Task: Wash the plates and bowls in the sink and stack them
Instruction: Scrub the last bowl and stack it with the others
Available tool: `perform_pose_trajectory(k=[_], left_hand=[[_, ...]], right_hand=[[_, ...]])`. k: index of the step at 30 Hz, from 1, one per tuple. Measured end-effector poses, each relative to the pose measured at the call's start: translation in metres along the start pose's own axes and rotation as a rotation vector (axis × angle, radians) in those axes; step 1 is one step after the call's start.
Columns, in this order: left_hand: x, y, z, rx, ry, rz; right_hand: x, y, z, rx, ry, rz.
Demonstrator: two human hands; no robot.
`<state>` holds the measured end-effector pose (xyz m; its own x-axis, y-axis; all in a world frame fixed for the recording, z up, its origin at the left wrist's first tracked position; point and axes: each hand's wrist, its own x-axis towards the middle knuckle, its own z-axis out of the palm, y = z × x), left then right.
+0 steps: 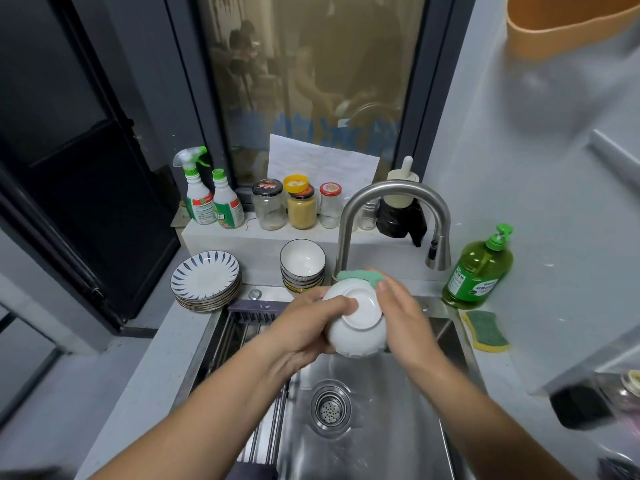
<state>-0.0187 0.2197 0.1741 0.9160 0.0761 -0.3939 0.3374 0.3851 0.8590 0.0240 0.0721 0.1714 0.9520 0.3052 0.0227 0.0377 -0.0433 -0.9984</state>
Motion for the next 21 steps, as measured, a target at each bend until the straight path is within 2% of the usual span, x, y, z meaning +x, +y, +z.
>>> perform_pose_trajectory(k=[3, 6, 9, 11, 13, 17, 19, 21], left_hand=[[0.004, -0.02, 0.014, -0.247, 0.131, 0.039], [0.003, -0.035, 0.026, -0.316, 0.232, 0.156], [0.002, -0.043, 0.022, -0.205, 0.264, 0.311], [0.001, -0.043, 0.011, -0.036, 0.245, 0.358], [0.003, -0.041, -0.001, 0.141, 0.201, 0.378], [0.002, -0.032, -0.018, 0.356, 0.042, 0.394], [0.005, -0.028, -0.027, 0.336, 0.013, 0.334], [0.013, -0.022, -0.041, 0.264, 0.062, 0.265]], right_hand=[[-0.014, 0.017, 0.017, 0.007, 0.13, 0.0], [-0.026, 0.028, 0.028, 0.091, 0.151, 0.067], [-0.029, 0.026, 0.026, 0.369, 0.084, 0.246], [-0.023, 0.019, 0.016, 0.563, 0.023, 0.41], [-0.009, 0.013, 0.003, 0.644, -0.065, 0.5], [0.017, 0.015, -0.008, 0.64, -0.231, 0.514], [0.027, 0.021, -0.003, 0.562, -0.275, 0.447], [0.038, 0.026, 0.008, 0.552, -0.275, 0.364]])
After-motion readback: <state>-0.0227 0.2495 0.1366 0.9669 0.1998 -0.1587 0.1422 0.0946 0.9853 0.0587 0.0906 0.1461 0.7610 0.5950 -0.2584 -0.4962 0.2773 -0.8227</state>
